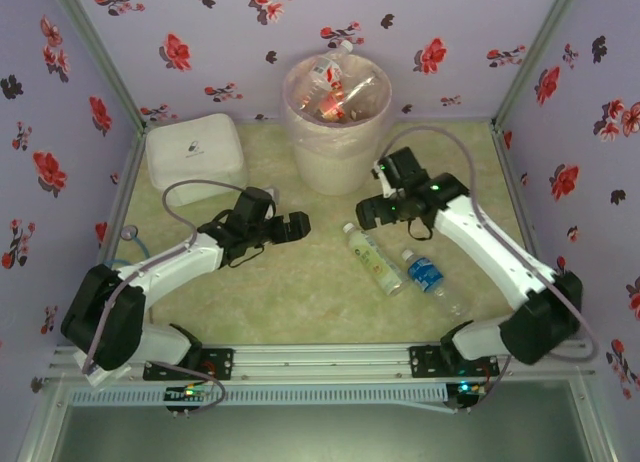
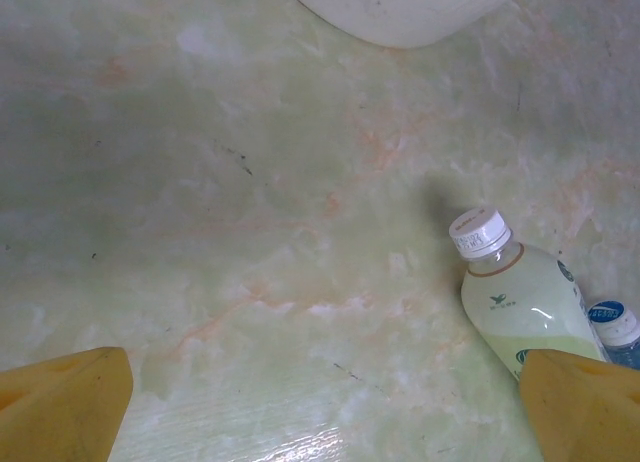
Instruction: Put the plastic bottles in the bin
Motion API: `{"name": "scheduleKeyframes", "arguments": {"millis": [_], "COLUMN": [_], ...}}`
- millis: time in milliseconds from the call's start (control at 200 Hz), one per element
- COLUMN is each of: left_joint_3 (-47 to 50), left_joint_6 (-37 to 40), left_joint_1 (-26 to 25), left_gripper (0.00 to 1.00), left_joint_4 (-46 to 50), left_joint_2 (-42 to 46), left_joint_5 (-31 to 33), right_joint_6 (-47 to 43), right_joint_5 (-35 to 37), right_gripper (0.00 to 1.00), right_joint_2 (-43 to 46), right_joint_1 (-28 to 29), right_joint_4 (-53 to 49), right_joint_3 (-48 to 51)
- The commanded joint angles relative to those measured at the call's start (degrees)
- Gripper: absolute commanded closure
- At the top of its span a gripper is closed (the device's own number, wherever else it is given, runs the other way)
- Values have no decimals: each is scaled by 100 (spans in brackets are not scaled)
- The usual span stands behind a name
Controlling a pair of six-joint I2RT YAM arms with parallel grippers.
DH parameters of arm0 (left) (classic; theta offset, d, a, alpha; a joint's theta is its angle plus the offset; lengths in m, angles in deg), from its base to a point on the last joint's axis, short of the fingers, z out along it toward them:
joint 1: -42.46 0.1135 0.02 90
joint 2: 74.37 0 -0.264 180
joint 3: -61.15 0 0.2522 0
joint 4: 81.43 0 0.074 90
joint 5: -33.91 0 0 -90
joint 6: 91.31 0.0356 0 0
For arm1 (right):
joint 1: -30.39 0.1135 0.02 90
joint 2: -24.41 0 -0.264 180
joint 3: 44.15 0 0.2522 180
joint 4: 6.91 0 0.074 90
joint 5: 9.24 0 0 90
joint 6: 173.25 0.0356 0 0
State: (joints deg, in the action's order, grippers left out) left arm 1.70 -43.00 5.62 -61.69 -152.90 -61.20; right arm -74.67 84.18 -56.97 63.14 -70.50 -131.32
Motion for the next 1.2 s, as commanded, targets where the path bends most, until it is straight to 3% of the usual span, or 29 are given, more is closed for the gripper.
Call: {"name": "scheduleKeyframes", "arguments": {"millis": [0, 315, 615, 925, 1195], "left_joint_3": [-75, 219, 349, 166, 179], "left_joint_6": [-25, -25, 80, 103, 98], "left_joint_1": [1, 37, 62, 80, 89], "left_gripper": [0, 0, 0, 0, 0], "left_joint_4": [-125, -19, -95, -95, -132], "left_joint_2": [96, 434, 531, 390, 399], "left_joint_5": [50, 194, 203, 176, 199], "right_joint_6": [-44, -42, 213, 360, 377], "right_joint_5": [-228, -466, -522, -511, -816], "right_gripper": [1, 5, 23, 50, 60], "right_joint_2": [-677, -2356, -2767, -1841, -203], "right_joint_1": [184, 377, 394, 370, 66], "right_joint_4": [-158, 105, 392, 327, 243], "right_joint_3": [-163, -488, -385, -195, -433]}}
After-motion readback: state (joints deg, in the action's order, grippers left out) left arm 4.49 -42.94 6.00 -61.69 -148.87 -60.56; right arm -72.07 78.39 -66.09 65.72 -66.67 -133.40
